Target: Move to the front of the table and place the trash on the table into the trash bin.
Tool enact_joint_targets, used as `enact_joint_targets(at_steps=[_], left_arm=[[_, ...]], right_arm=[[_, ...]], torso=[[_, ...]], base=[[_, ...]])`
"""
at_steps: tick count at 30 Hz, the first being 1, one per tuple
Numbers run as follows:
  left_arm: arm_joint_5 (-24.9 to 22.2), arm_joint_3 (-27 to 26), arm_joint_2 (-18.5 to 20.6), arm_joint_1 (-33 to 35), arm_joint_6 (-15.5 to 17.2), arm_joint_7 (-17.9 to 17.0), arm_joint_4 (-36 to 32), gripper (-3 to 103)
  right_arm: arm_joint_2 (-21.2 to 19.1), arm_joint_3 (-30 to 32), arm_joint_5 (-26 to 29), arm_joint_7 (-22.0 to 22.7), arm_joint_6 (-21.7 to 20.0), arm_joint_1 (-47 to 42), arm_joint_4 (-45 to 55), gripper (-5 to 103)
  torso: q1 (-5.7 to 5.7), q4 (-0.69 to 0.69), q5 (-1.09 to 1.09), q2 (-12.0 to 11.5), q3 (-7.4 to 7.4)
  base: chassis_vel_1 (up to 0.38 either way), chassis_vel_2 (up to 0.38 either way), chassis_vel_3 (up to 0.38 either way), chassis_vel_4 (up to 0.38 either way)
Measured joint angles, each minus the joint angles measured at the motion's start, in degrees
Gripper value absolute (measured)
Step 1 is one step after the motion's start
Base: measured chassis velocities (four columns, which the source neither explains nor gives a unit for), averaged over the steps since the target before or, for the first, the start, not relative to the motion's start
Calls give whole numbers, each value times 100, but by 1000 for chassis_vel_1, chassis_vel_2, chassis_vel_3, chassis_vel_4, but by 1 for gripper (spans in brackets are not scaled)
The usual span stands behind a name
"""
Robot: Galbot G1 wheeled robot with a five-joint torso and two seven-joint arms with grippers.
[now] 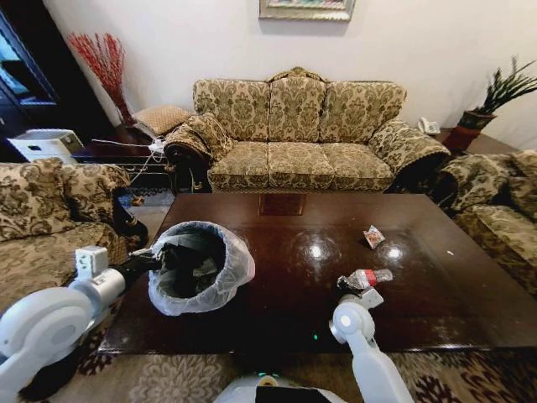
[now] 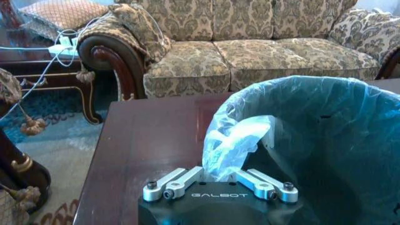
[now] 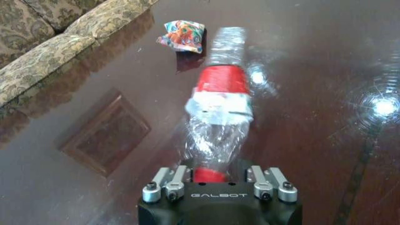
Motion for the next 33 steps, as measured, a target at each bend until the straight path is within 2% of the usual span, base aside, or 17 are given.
enact_joint_targets(at_steps=[1,4,5,7,10,12,13,16,17,19,20,21,23,24,26,28,33], left_arm=[[1,3,0,-3,-6,1,12,2],[2,6,0,-3,-9,3,19,2],[2,6,0,-3,-10,5,22,2],[3,6,0,-4,-13,6,22,2],[3,0,-12,5,-13,7,21,2],[-4,0,-19,11,-13,-2,12,2],[-4,0,-19,11,-13,-2,12,2],[-84,17,-20,-15,-13,-59,-19,2],[-84,17,-20,-15,-13,-59,-19,2],[-140,83,-24,-69,-13,-112,-67,2],[-157,106,-15,-75,-13,-126,-92,2],[-157,106,-15,-75,-13,-126,-92,2],[-195,102,101,-29,0,-153,-134,2],[-195,102,101,-29,0,-153,-134,2],[-264,35,265,22,36,-162,-168,2],[-401,-64,444,22,103,-214,-202,2],[-593,-184,765,66,153,-259,-193,2]], right_arm=[[-2,0,17,0,0,5,-4,35],[-3,-2,31,1,-1,6,-3,35],[-2,-13,31,-4,-2,1,7,24],[-2,-37,-16,-35,7,-16,57,24],[7,-135,-442,-173,99,-106,428,24],[17,-304,-919,-546,175,-178,919,24],[17,-304,-919,-546,175,-178,919,24],[30,-623,-1672,-1770,375,-197,1465,24],[30,-623,-1672,-1770,375,-197,1465,24],[24,-1052,-2363,-2624,555,-69,1746,24],[-59,-1346,-2608,-3261,648,17,1890,24],[-59,-1346,-2608,-3261,648,17,1890,24],[-313,-1904,-2957,-4473,866,286,1975,24],[-313,-1904,-2957,-4473,866,286,1975,24],[-525,-2395,-3141,-5119,1077,633,1866,24],[-679,-2919,-3139,-5389,1055,977,1762,24],[-866,-3660,-3009,-5440,936,1363,1562,24]], torso=[[0,0,0,0,0],[0,1,-1,0,0],[0,1,-1,0,0],[0,1,0,0,0],[0,0,-1,0,0],[0,0,-3,0,0],[0,0,-3,0,0],[-1,0,-4,0,0],[-1,0,-4,0,0],[-1,0,-1,0,0],[-1,0,-2,0,0],[-1,0,-2,0,0],[-1,2,-2,0,0],[-1,2,-2,0,0],[-1,2,-2,0,0],[-1,1,-1,0,0],[0,1,-1,0,1]], base=[[0,0,0,0],[0,0,0,0],[0,0,0,0],[0,0,0,0],[0,0,0,0],[0,0,0,0],[0,0,0,0],[0,0,0,0],[0,0,0,0],[0,0,0,0],[0,0,0,0],[0,0,0,0],[0,0,0,0],[0,0,0,0],[0,0,0,0],[0,0,0,0],[0,0,0,0]])
